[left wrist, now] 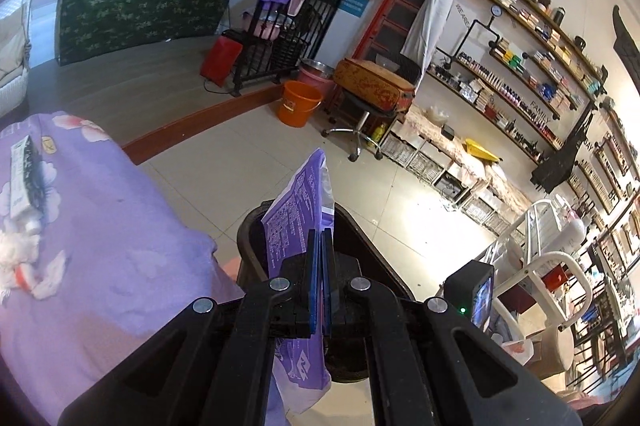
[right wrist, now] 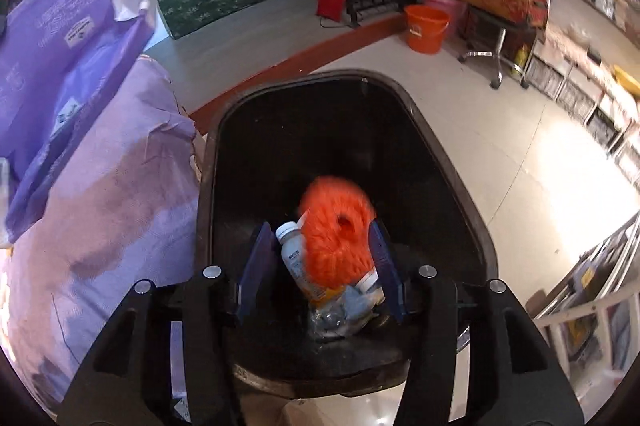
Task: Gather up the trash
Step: 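Carry the orange net and purple pack over the black bin and open both grippers, then move both tools back over the table toward the remaining trash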
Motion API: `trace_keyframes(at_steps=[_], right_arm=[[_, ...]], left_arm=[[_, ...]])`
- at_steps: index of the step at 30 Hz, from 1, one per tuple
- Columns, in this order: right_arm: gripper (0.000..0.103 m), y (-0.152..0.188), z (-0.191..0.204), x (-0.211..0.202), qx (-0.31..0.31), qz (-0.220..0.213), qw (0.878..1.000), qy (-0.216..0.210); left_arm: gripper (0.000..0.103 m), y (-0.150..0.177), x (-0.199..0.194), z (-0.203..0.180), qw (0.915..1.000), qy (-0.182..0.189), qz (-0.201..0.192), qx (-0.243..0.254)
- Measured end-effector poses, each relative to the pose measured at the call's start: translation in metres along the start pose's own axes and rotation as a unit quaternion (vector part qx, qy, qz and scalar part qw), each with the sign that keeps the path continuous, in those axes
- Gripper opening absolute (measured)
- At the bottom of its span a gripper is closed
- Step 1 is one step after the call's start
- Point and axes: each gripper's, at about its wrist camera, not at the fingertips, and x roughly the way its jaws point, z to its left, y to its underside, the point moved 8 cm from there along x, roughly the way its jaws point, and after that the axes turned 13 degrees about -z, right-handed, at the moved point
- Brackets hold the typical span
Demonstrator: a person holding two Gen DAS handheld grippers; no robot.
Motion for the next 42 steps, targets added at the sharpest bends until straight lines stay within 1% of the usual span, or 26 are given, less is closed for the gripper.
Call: trace_keyframes(at_steps=[3,12,14,16,23,30,32,34,35,36,39,42], right_arm=[[0.051,0.0,-0.007,-0.006,0.008,-0.006,1.0,0.007],[0.053,-0.02,-0.042,-0.035,0.029,-0.053,0.997,0.049],[0.055,-0.024,-0.049,-0.04,0.035,-0.062,0.996,0.06],[0.059,-0.027,-0.057,-0.044,0.044,-0.072,0.994,0.07],[0.061,-0.035,-0.077,-0.051,0.058,-0.086,0.991,0.09],[0.062,-0.035,-0.085,-0.051,0.063,-0.085,0.989,0.099],[0.062,-0.035,-0.087,-0.052,0.065,-0.085,0.989,0.102],[0.064,-0.035,-0.09,-0.054,0.067,-0.087,0.989,0.104],[0.066,-0.036,-0.091,-0.054,0.068,-0.088,0.988,0.105],[0.067,-0.037,-0.092,-0.055,0.069,-0.089,0.988,0.106],[0.067,-0.038,-0.094,-0.056,0.072,-0.093,0.987,0.109],[0.068,-0.039,-0.094,-0.055,0.073,-0.092,0.987,0.109]], left_arm=[[0.002,0.003,0.014,-0.005,0.9999,0.005,0.014,0.0],[0.002,0.018,0.05,-0.022,0.9987,0.022,0.046,0.003],[0.002,0.023,0.058,-0.026,0.998,0.029,0.055,0.001],[0.002,0.028,0.065,-0.028,0.9974,0.033,0.064,0.001],[0.002,0.048,0.082,-0.036,0.995,0.037,0.092,0.009],[0.003,0.069,0.093,-0.038,0.9921,0.037,0.117,0.026],[0.013,0.074,0.094,-0.039,0.9904,0.044,0.128,0.029],[0.058,0.077,0.094,-0.042,0.9907,0.039,0.126,0.033],[0.062,0.075,0.09,-0.043,0.9919,0.041,0.115,0.036],[0.064,0.076,0.088,-0.045,0.9924,0.043,0.109,0.038],[0.068,0.079,0.082,-0.048,0.9919,0.045,0.109,0.047],[0.072,0.08,0.071,-0.048,0.9927,0.046,0.101,0.047]])
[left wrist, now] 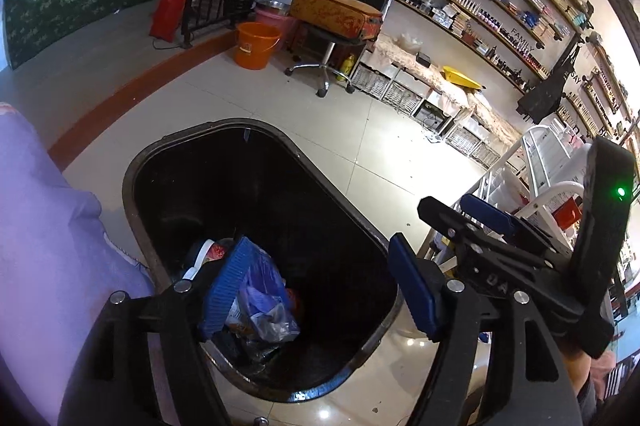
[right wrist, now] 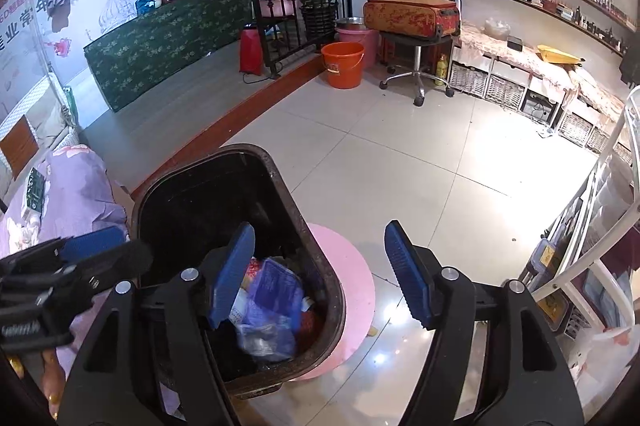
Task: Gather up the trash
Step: 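Move both tools back over the table toward the remaining trash, then grasp the yellow foam net with the left gripper while the right grasps the red-capped plastic bag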
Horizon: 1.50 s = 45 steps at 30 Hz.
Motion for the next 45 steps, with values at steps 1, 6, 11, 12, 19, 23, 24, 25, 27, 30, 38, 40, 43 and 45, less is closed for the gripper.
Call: trace_keyframes(at_steps=[1,6,11,12,19,23,24,25,27,30,38,40,43,45], right_arm=[[0.068,0.0,0.0,0.0,-0.001,0.0,1.0,0.0],[0.068,-0.002,0.004,-0.001,-0.004,-0.001,1.0,-0.004],[0.069,-0.005,0.016,-0.002,-0.01,-0.004,1.0,-0.014],[0.07,-0.006,0.02,-0.003,-0.012,-0.006,1.0,-0.017],[0.075,-0.006,0.063,-0.006,-0.03,-0.003,0.998,-0.057],[0.075,-0.001,0.101,-0.007,-0.048,0.003,0.994,-0.098],[0.075,0.001,0.113,-0.008,-0.056,0.005,0.992,-0.109],[0.075,0.003,0.123,-0.008,-0.062,0.006,0.991,-0.119],[0.075,0.009,0.151,-0.011,-0.078,0.012,0.986,-0.148],[0.075,0.018,0.189,-0.015,-0.101,0.019,0.977,-0.185],[0.075,0.052,0.284,-0.036,-0.166,0.04,0.947,-0.274],[0.075,0.057,0.3,-0.04,-0.176,0.044,0.941,-0.287],[0.075,0.064,0.319,-0.047,-0.192,0.048,0.932,-0.303],[0.075,0.066,0.331,-0.052,-0.201,0.049,0.927,-0.311]], left_arm=[[0.072,0.001,-0.002,0.001,1.0,-0.002,-0.002,-0.001],[0.073,0.006,-0.019,0.008,0.9998,-0.017,-0.008,-0.008],[0.077,0.007,-0.038,0.023,0.9985,-0.045,-0.028,-0.017],[0.077,0.008,-0.043,0.028,0.9979,-0.054,-0.03,-0.019],[0.083,0.02,-0.08,0.064,0.992,-0.107,-0.051,-0.042],[0.083,0.034,-0.105,0.096,0.9856,-0.142,-0.053,-0.076],[0.083,0.038,-0.114,0.106,0.9826,-0.158,-0.056,-0.079],[0.083,0.043,-0.123,0.114,0.9794,-0.175,-0.058,-0.083],[0.083,0.051,-0.144,0.135,0.9718,-0.203,-0.064,-0.101],[0.083,0.063,-0.181,0.165,0.9567,-0.251,-0.079,-0.124],[0.083,0.105,-0.278,0.243,0.9016,-0.376,-0.105,-0.187],[0.083,0.117,-0.297,0.259,0.8918,-0.391,-0.106,-0.202],[0.083,0.129,-0.318,0.278,0.8803,-0.41,-0.101,-0.217],[0.083,0.134,-0.326,0.292,0.8756,-0.415,-0.096,-0.227]])
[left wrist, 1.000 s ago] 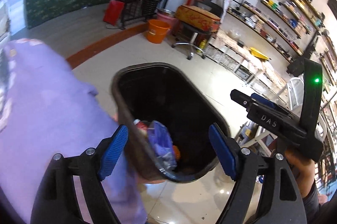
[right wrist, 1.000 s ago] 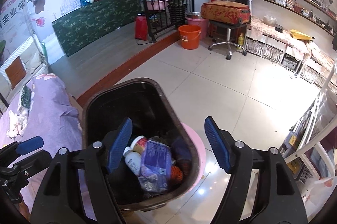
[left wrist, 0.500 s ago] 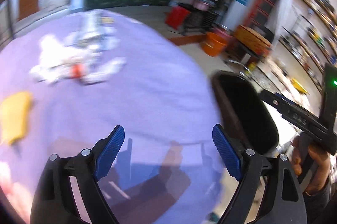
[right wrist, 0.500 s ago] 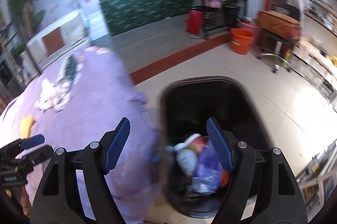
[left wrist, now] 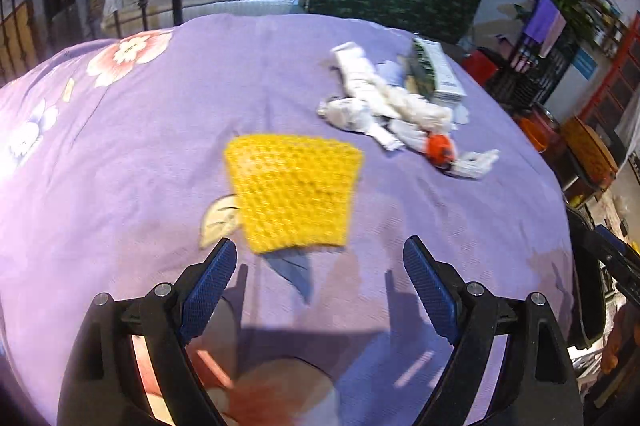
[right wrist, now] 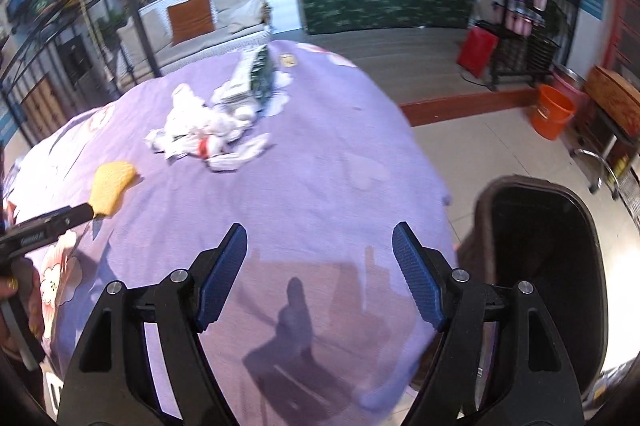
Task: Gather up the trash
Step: 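Grasp the yellow foam net with the left gripper while the right grasps the red-capped plastic bag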
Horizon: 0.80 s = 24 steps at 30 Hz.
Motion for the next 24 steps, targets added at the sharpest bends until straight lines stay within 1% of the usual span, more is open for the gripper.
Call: trace_keyframes(at_steps=[3,8,11,13,14,15,16,17,18,19,21,24], right_arm=[[0.075,-0.003,0.014,0.005,-0.012,0.004,1.0,-0.014],[0.075,-0.006,0.038,0.007,-0.032,0.007,0.999,-0.031],[0.075,-0.006,0.043,0.008,-0.041,0.009,0.998,-0.036],[0.075,-0.004,0.046,0.011,-0.044,0.015,0.998,-0.036],[0.075,-0.004,0.048,0.013,-0.046,0.018,0.998,-0.038],[0.075,-0.002,0.048,0.014,-0.047,0.02,0.998,-0.039],[0.075,-0.002,0.05,0.016,-0.049,0.022,0.998,-0.04],[0.075,-0.002,0.051,0.018,-0.05,0.023,0.998,-0.041],[0.075,-0.002,0.054,0.021,-0.052,0.026,0.997,-0.045],[0.075,-0.002,0.056,0.023,-0.052,0.029,0.997,-0.05],[0.075,-0.004,0.06,0.027,-0.056,0.032,0.996,-0.056],[0.075,-0.007,0.067,0.037,-0.061,0.039,0.995,-0.067]], left_arm=[[0.083,-0.004,0.017,0.023,0.9998,-0.001,0.016,-0.012],[0.083,-0.009,0.049,0.034,0.9981,0.007,0.053,-0.031],[0.081,-0.011,0.052,0.034,0.9983,0.005,0.05,-0.03],[0.068,-0.012,0.05,0.032,0.9986,0.003,0.046,-0.026],[0.065,-0.012,0.049,0.031,0.9987,0.002,0.045,-0.025],[0.057,-0.012,0.049,0.028,0.9988,0.006,0.044,-0.022],[0.046,-0.011,0.049,0.026,0.9988,0.007,0.045,-0.019],[0.039,-0.01,0.049,0.024,0.9986,0.012,0.047,-0.02],[0.031,-0.008,0.05,0.021,0.998,0.022,0.051,-0.029],[0.026,-0.008,0.05,0.019,0.9976,0.028,0.05,-0.04],[0.021,-0.01,0.046,0.018,0.9979,0.028,0.042,-0.04],[0.02,-0.015,0.036,0.013,0.999,0.026,0.022,-0.03]])
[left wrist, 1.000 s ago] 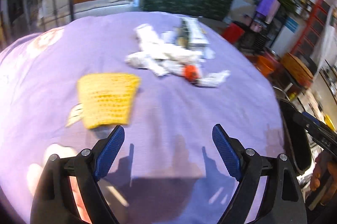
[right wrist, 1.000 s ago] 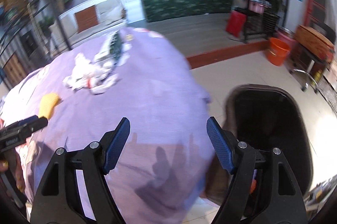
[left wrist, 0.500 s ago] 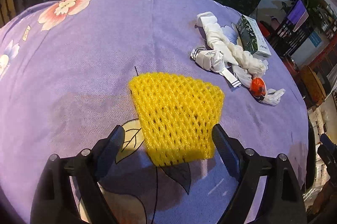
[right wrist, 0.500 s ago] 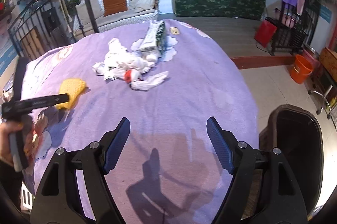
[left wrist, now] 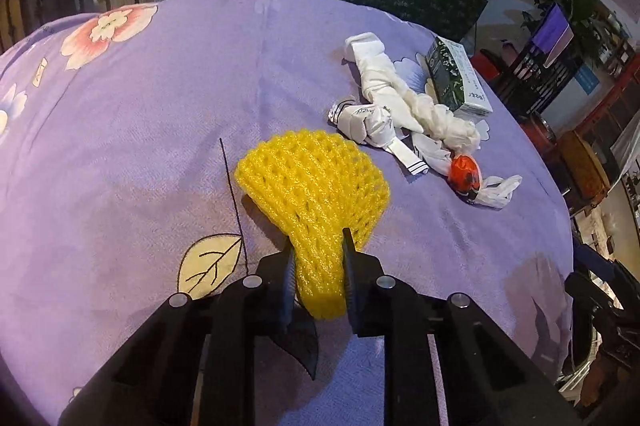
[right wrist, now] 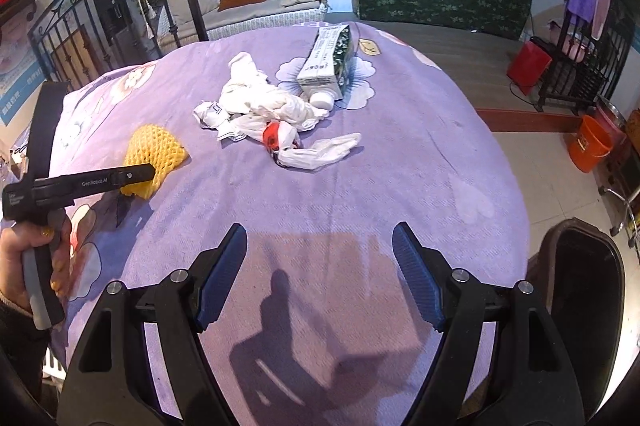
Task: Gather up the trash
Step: 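Grasp the yellow foam net with the left gripper while the right grasps the red-capped plastic bag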
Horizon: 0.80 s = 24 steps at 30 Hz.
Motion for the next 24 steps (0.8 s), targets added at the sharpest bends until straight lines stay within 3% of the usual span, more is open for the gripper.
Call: trace_keyframes(at_steps=[15,17,19,23,24], right_arm=[[0.075,-0.029,0.038,0.087,-0.053,0.056,0.996,-0.054],[0.071,-0.029,0.04,0.105,-0.063,0.068,0.994,-0.051],[0.06,-0.028,0.041,0.118,-0.069,0.081,0.993,-0.049],[0.052,-0.029,0.044,0.143,-0.093,0.093,0.991,-0.04],[0.043,-0.029,0.044,0.146,-0.094,0.095,0.99,-0.037]], left_arm=[[0.019,-0.004,-0.059,-0.018,0.9981,0.01,-0.06,0.001],[0.019,-0.001,-0.059,-0.019,0.9983,0.015,-0.057,-0.004],[0.019,0.004,-0.059,-0.019,0.9984,0.015,-0.054,-0.007],[0.019,0.011,-0.057,-0.019,0.9987,0.019,-0.046,-0.012],[0.019,0.012,-0.058,-0.02,0.9987,0.02,-0.045,-0.012]])
